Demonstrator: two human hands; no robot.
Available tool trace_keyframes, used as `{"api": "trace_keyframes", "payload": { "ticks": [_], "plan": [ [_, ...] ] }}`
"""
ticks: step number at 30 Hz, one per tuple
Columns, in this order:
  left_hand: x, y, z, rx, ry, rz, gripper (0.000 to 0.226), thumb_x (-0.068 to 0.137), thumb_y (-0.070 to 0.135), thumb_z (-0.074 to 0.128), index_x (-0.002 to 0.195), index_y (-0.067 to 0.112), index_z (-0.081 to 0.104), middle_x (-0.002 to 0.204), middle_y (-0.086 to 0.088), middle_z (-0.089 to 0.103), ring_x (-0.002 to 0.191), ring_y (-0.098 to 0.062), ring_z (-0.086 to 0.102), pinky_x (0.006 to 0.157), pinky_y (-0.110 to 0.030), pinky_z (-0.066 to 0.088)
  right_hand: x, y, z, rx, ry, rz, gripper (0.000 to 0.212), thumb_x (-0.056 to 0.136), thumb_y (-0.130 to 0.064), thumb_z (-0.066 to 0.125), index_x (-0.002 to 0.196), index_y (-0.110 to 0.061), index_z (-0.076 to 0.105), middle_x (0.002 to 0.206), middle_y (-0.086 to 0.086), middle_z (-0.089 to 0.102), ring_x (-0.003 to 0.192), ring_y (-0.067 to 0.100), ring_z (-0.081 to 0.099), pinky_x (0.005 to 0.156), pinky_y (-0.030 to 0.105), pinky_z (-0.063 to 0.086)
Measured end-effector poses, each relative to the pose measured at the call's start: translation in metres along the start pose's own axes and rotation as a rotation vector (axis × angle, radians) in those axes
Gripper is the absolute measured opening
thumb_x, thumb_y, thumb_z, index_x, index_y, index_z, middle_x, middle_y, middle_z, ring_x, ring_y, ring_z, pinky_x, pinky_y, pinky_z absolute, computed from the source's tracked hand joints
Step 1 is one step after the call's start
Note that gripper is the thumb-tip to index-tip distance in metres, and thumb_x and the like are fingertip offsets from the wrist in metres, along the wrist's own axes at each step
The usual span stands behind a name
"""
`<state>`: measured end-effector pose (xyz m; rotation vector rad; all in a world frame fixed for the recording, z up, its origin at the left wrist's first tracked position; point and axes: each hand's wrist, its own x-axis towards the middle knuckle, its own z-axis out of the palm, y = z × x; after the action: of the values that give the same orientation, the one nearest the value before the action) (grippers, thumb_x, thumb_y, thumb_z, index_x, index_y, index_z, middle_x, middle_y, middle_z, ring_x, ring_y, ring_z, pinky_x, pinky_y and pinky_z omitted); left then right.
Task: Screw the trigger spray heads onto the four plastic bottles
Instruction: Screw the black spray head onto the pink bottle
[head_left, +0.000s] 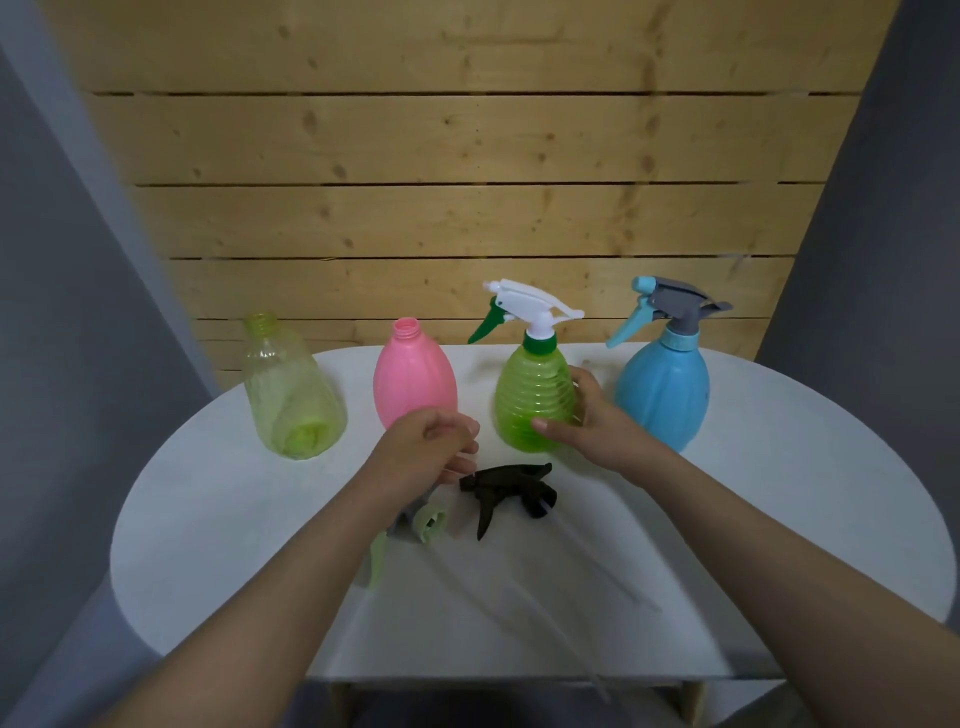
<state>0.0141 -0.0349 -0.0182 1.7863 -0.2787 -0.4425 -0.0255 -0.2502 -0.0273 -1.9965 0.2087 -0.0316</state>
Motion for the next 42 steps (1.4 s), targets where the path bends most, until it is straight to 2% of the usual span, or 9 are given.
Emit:
{"api": "trace_keyframes", "payload": {
  "ticks": [9,13,16,20,23,27,33,38,42],
  "plan": [
    [-0.004,0.0,0.011,0.28,-0.05,0.166,0.007,0.084,0.027,0.064,0.087,0.026,0.07,0.086,0.012,0.071,0.076,0.002,0.063,0.065,-0.009,0.047,-0.004,-0.002,0.0,-0.045,-0.013,0.036,0.097,0.08,-0.034,0.07,0.151,-0.018,0.005,0.151,0.003,0.037,0.134,0.022,0.041,0.11,0.039,0.036],
    [-0.007,-0.001,0.019,0.482,-0.208,0.172,0.034,0.08,0.036,0.068,0.111,0.023,0.068,0.11,0.012,0.065,0.102,-0.002,0.059,0.088,-0.021,0.046,-0.016,-0.007,-0.006,-0.086,-0.012,0.103,0.099,0.081,-0.037,0.069,0.151,-0.014,0.002,0.158,0.009,0.023,0.142,0.022,0.029,0.114,0.037,0.028],
    [-0.006,-0.004,0.023,0.564,-0.286,0.169,0.039,0.079,0.038,0.069,0.116,0.026,0.065,0.118,0.005,0.067,0.109,-0.013,0.06,0.098,-0.037,0.046,-0.029,-0.01,-0.011,-0.164,-0.012,0.149,0.091,0.083,-0.038,0.066,0.15,-0.01,0.011,0.156,0.01,0.027,0.14,0.021,0.034,0.104,0.027,0.031],
    [0.001,-0.008,0.024,0.598,-0.247,0.164,0.042,0.079,0.03,0.07,0.12,0.026,0.063,0.123,0.003,0.065,0.113,-0.015,0.058,0.102,-0.038,0.043,-0.052,-0.014,-0.017,-0.225,-0.037,0.166,0.066,0.085,-0.038,0.063,0.14,-0.011,0.04,0.141,0.008,0.05,0.126,0.018,0.049,0.095,0.022,0.037],
    [0.005,-0.011,0.025,0.551,-0.234,0.17,0.043,0.077,0.018,0.074,0.119,0.022,0.064,0.12,0.001,0.065,0.111,-0.014,0.059,0.099,-0.03,0.045,-0.065,-0.018,-0.019,-0.21,-0.07,0.162,0.042,0.086,-0.035,0.064,0.122,-0.013,0.061,0.122,0.005,0.066,0.105,0.015,0.061,0.089,0.022,0.045],
    [0.007,-0.012,0.03,0.551,-0.196,0.171,0.048,0.073,0.016,0.077,0.12,0.022,0.064,0.107,0.007,0.061,0.098,-0.005,0.056,0.081,-0.01,0.039,-0.07,-0.017,-0.019,-0.133,-0.117,0.186,0.031,0.088,-0.029,0.062,0.111,-0.009,0.068,0.111,0.018,0.07,0.101,0.028,0.067,0.096,0.036,0.051],
    [0.006,-0.003,0.035,0.513,-0.183,0.162,0.052,0.071,0.013,0.078,0.12,0.013,0.063,0.109,0.002,0.065,0.1,-0.012,0.061,0.082,-0.017,0.044,-0.071,-0.017,-0.007,0.067,-0.202,0.245,0.031,0.092,-0.022,0.057,0.113,-0.001,0.065,0.106,0.021,0.068,0.095,0.026,0.065,0.094,0.037,0.053],
    [-0.004,0.015,0.024,0.269,-0.132,0.158,0.033,0.078,0.005,0.071,0.111,0.012,0.068,0.102,-0.005,0.07,0.08,-0.011,0.064,0.063,-0.007,0.049,-0.072,-0.037,-0.009,0.164,-0.135,0.175,0.032,0.094,-0.02,0.053,0.115,0.0,0.065,0.108,0.02,0.068,0.089,0.019,0.061,0.072,0.019,0.052],
    [-0.02,0.026,-0.001,0.207,-0.152,0.14,0.017,0.086,0.014,0.063,0.097,0.025,0.071,0.096,-0.002,0.072,0.085,-0.012,0.064,0.078,-0.023,0.049,-0.071,-0.058,-0.006,0.262,-0.232,0.133,0.027,0.097,-0.02,0.046,0.112,-0.009,0.066,0.112,0.015,0.069,0.095,0.023,0.065,0.095,0.033,0.048]
  ]
}}
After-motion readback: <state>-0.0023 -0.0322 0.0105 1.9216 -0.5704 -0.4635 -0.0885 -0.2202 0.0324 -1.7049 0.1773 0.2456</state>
